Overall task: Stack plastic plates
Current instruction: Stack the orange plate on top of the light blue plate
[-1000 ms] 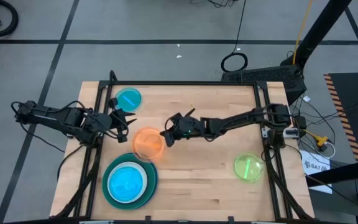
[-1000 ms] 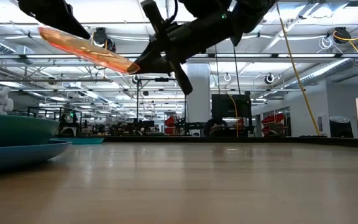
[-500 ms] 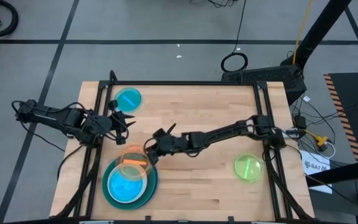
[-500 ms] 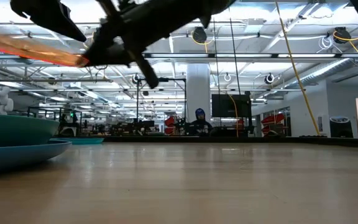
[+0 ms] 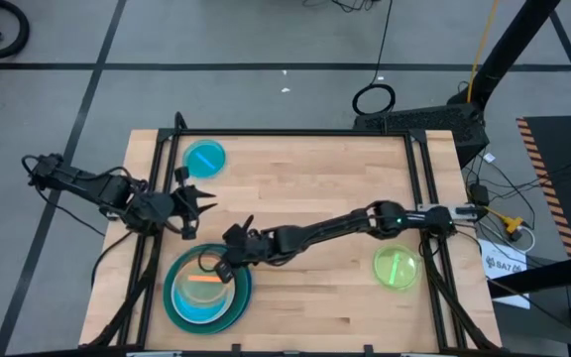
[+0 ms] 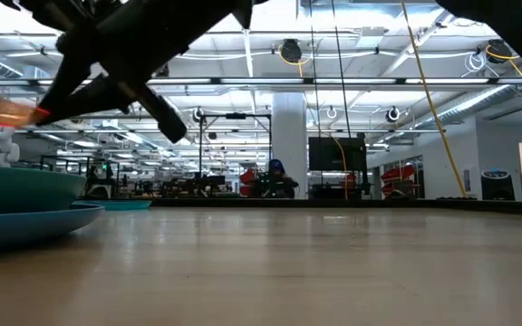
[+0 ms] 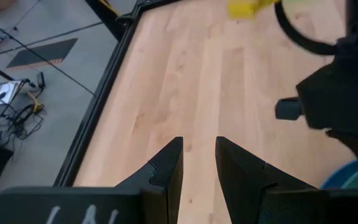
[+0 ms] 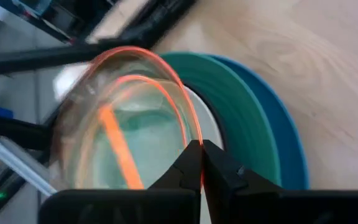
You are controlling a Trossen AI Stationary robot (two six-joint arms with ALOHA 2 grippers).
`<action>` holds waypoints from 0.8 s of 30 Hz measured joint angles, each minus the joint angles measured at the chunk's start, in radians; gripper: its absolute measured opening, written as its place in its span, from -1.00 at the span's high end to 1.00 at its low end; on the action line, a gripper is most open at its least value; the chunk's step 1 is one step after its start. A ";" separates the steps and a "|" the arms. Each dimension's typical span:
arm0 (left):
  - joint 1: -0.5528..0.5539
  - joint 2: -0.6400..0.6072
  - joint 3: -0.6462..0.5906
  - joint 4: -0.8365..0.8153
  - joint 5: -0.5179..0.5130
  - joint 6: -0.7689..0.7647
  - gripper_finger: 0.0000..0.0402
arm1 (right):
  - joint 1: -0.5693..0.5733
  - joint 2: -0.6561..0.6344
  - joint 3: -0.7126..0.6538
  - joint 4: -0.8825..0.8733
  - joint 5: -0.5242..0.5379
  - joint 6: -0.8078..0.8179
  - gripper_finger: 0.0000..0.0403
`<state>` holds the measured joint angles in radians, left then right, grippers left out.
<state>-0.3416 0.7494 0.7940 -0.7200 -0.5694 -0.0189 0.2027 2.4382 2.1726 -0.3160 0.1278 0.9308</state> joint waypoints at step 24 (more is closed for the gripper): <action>-0.021 -0.013 0.000 0.018 0.000 0.014 0.49 | 0.002 0.066 0.046 -0.027 -0.026 -0.010 0.88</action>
<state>-0.3626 0.7361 0.7940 -0.7025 -0.5697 -0.0046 0.2050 2.5042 2.2189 -0.3433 0.1017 0.9207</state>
